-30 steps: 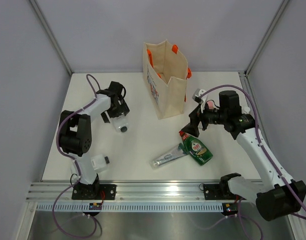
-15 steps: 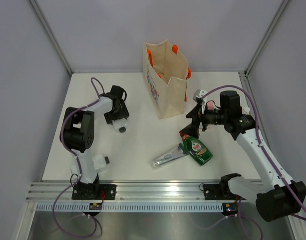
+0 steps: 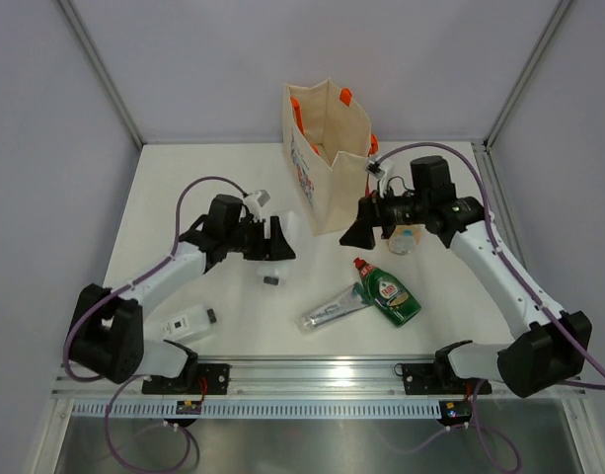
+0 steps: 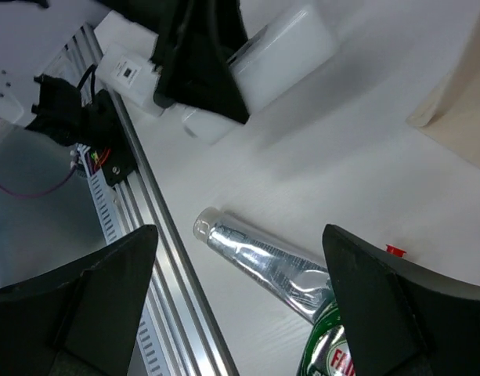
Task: Place the personal care products into the canvas bag
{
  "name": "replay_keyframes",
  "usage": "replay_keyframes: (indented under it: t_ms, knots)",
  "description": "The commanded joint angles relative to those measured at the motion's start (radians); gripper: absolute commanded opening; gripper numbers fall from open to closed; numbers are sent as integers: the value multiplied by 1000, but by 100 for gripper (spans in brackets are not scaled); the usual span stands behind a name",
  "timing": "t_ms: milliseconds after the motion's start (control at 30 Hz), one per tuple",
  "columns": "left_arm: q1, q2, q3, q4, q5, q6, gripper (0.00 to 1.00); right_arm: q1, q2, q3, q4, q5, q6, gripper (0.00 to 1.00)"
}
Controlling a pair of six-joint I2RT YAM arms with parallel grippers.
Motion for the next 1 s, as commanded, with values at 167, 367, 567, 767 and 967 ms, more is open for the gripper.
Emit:
replay_keyframes:
  t_ms: [167, 367, 567, 767, 967]
  knots:
    - [-184, -280, -123, 496, 84, -39, 0, 244, 133, 94, 164, 518, 684, 99]
    - [-197, -303, -149, 550, 68, -65, 0, 247, 199, 174, 173, 462, 785, 100]
    - [-217, -275, -125, 562, 47, -67, 0, 305, 256, 177, 221, 428, 858, 98]
    - [-219, -283, -106, 573, 38, -84, 0, 322, 278, 166, 232, 473, 861, 77]
    - [-219, -286, -105, 579, -10, -85, 11, 324, 241, 136, 285, 385, 819, 24]
